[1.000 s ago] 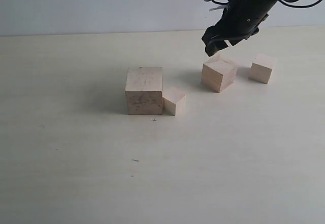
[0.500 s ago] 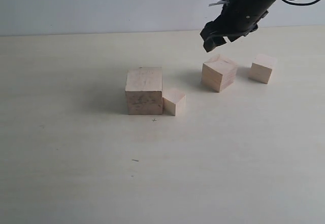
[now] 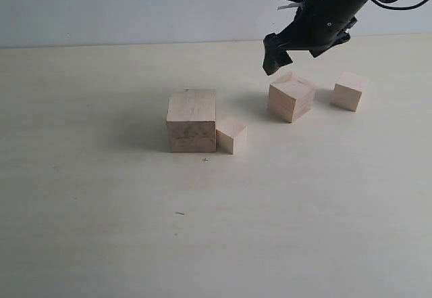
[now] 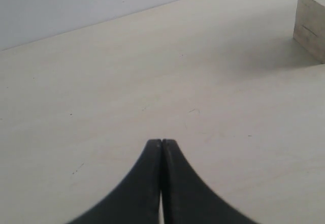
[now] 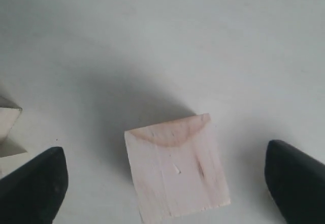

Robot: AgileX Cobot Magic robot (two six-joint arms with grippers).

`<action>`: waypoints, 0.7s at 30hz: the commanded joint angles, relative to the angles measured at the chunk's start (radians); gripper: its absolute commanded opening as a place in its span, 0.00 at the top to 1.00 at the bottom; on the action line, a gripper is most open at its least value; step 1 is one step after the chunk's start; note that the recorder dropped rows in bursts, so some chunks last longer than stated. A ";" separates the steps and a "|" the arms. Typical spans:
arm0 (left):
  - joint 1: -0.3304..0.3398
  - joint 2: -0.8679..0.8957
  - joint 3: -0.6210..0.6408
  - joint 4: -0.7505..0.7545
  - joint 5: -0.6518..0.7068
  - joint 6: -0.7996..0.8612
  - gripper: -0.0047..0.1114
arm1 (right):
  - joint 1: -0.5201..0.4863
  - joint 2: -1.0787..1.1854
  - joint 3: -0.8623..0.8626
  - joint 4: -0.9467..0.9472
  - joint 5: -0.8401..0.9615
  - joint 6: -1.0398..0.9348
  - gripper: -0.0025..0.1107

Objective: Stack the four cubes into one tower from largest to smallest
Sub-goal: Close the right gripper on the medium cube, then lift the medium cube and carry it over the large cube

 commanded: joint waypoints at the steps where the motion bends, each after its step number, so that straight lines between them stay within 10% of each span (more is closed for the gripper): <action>1: -0.002 0.003 -0.002 0.002 -0.001 -0.004 0.96 | -0.002 0.028 -0.004 -0.001 -0.049 -0.051 0.10; 15: -0.002 0.003 -0.002 0.002 -0.001 -0.004 0.96 | -0.002 0.136 -0.004 -0.004 -0.016 -0.079 0.11; 21: -0.002 0.003 -0.002 0.002 -0.001 -0.004 0.96 | 0.000 0.110 -0.004 -0.001 0.046 -0.019 0.36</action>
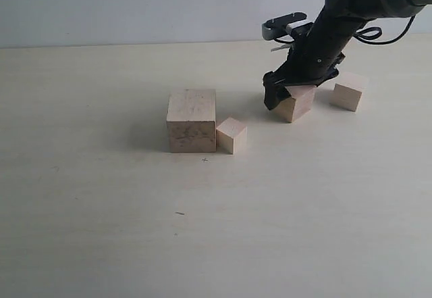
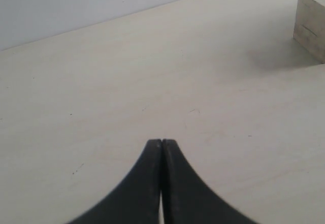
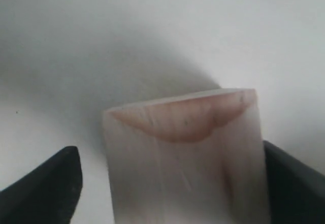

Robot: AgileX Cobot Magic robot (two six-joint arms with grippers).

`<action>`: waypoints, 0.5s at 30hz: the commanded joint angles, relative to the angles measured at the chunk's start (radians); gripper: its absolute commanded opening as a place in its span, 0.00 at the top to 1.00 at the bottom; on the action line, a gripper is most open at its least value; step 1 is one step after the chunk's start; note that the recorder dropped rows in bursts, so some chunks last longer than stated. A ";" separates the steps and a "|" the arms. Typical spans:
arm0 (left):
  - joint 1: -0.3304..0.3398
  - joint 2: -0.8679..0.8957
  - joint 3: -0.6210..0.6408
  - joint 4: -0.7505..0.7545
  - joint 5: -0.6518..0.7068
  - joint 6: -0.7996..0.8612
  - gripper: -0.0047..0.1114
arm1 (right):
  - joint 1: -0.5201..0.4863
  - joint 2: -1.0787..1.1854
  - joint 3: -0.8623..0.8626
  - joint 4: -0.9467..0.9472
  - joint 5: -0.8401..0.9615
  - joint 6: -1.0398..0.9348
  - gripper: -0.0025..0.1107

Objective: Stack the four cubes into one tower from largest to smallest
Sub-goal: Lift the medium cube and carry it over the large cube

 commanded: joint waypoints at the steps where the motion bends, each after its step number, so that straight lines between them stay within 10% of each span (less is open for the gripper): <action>1: -0.002 0.003 -0.002 0.002 -0.001 -0.004 0.96 | 0.000 -0.037 -0.004 0.003 0.049 0.031 0.41; 15: -0.002 0.003 -0.002 0.002 -0.001 -0.004 0.96 | 0.026 -0.292 -0.004 0.461 0.344 -0.064 0.54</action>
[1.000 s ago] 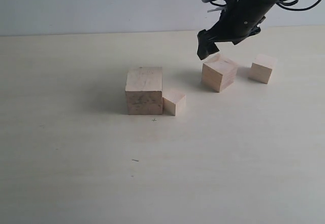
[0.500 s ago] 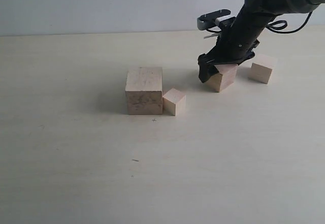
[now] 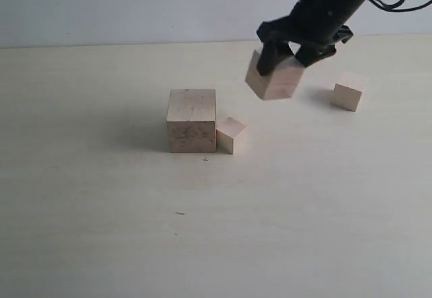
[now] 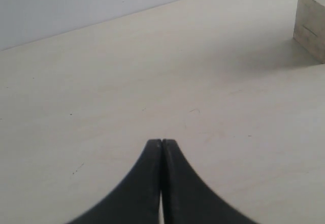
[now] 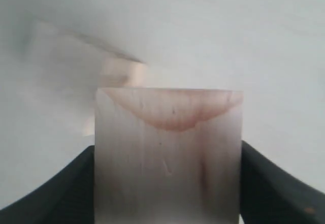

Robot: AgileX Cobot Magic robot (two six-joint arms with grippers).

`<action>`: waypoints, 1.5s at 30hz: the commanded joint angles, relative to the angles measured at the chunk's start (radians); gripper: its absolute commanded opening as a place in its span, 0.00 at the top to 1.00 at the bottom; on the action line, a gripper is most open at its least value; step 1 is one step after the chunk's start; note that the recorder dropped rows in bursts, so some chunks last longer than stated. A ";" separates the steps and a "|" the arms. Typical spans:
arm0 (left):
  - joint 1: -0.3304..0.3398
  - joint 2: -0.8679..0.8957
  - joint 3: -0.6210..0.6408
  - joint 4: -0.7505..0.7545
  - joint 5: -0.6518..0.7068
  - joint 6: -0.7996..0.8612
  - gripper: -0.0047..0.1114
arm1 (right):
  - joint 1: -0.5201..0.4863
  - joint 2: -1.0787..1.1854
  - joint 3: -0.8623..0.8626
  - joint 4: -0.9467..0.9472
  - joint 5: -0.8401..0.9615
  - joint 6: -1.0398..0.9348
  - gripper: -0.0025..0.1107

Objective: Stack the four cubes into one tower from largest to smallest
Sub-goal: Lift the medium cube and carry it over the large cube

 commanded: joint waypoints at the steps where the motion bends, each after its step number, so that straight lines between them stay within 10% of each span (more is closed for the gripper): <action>1: -0.002 0.003 -0.002 0.002 -0.001 -0.004 0.96 | 0.041 -0.087 -0.004 0.207 0.096 -0.176 0.54; 12: -0.002 -0.072 -0.002 0.002 0.001 -0.002 0.96 | 0.275 -0.045 -0.105 0.009 -0.020 -0.536 0.51; 25: -0.002 -0.091 -0.002 0.002 -0.001 -0.002 0.96 | 0.289 0.057 -0.136 -0.038 -0.137 -0.733 0.51; 45: -0.002 -0.091 -0.002 0.002 -0.024 -0.002 0.96 | 0.366 0.091 -0.321 -0.268 0.018 0.430 0.52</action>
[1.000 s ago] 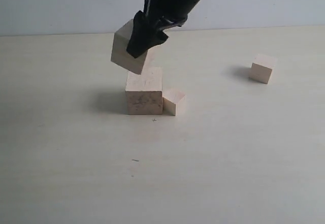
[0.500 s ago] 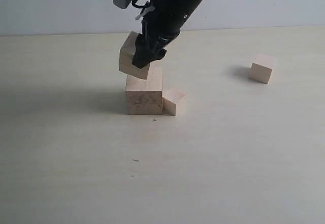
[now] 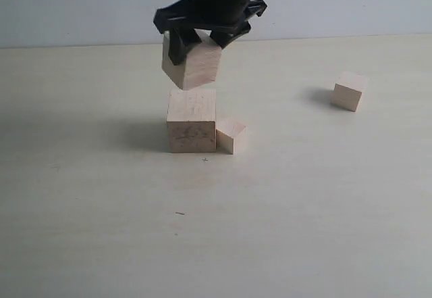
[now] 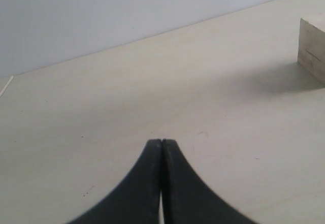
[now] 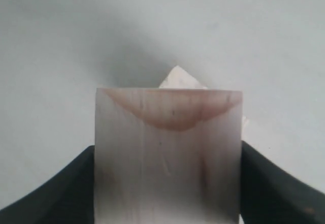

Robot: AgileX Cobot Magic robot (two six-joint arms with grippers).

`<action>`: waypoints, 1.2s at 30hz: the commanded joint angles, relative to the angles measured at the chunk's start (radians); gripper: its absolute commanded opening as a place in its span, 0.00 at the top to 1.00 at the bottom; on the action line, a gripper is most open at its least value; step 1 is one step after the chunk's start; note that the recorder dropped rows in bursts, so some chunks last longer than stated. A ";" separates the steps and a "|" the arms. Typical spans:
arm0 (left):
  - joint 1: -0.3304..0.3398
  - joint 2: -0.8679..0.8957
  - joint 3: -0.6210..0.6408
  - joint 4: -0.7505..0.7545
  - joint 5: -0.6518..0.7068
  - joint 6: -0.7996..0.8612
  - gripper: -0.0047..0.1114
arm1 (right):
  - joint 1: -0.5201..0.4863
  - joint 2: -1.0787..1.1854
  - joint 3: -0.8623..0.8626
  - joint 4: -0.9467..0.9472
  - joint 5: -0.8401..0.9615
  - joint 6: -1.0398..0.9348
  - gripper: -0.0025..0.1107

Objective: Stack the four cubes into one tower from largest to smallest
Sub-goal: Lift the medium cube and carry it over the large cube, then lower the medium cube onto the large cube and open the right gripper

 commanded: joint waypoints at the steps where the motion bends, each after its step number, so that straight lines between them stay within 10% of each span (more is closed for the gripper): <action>1: -0.002 -0.005 -0.002 -0.001 -0.018 -0.002 0.96 | 0.058 0.037 -0.056 -0.088 -0.007 0.244 0.52; 36: -0.002 -0.005 -0.002 -0.001 -0.018 -0.002 0.96 | 0.182 0.122 -0.070 -0.392 -0.006 0.748 0.54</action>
